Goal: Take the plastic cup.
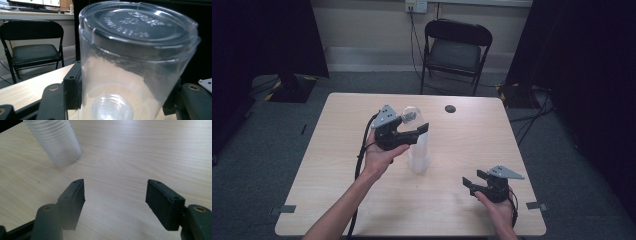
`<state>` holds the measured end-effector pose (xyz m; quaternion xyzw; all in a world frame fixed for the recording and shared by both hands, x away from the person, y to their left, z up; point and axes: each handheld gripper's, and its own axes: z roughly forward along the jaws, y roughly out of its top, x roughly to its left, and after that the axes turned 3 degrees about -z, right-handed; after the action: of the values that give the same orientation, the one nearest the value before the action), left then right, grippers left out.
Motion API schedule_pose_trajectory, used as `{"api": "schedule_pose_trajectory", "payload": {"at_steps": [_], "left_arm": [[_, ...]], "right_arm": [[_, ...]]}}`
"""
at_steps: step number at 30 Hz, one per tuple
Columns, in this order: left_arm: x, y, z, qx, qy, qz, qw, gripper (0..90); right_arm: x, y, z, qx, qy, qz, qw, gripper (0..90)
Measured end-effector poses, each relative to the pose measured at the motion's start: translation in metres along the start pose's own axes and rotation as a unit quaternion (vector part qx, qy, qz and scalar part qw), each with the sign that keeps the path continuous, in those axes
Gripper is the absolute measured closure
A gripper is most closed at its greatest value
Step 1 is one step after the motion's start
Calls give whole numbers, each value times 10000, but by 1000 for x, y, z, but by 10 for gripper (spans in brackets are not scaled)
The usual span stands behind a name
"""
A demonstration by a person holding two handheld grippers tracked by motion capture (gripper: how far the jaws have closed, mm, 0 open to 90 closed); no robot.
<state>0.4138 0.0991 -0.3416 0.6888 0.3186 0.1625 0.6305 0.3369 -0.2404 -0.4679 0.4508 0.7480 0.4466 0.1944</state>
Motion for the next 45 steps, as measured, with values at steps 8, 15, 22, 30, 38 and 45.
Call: {"api": "schedule_pose_trajectory", "payload": {"at_steps": [8,15,22,30,38,45], "left_arm": [[2,3,-18,40,3,-103,9999,366],[7,-1,-32,55,111,-248,9996,365],[5,-5,-45,63,139,-185,9997,374],[-2,-17,-54,137,50,-179,9997,374],[-10,-24,-62,339,-90,-208,9992,384],[-6,-40,-62,482,-264,-739,9958,382]], "right_arm": [[4,3,0,-23,-106,-76,9999,331],[9,5,0,-57,14,-145,9999,295],[12,7,-1,-112,66,-265,9996,313],[26,11,-3,-361,182,-491,9980,343],[38,14,-4,-425,358,-629,9965,410],[44,16,-4,-447,522,-739,9949,465]]}}
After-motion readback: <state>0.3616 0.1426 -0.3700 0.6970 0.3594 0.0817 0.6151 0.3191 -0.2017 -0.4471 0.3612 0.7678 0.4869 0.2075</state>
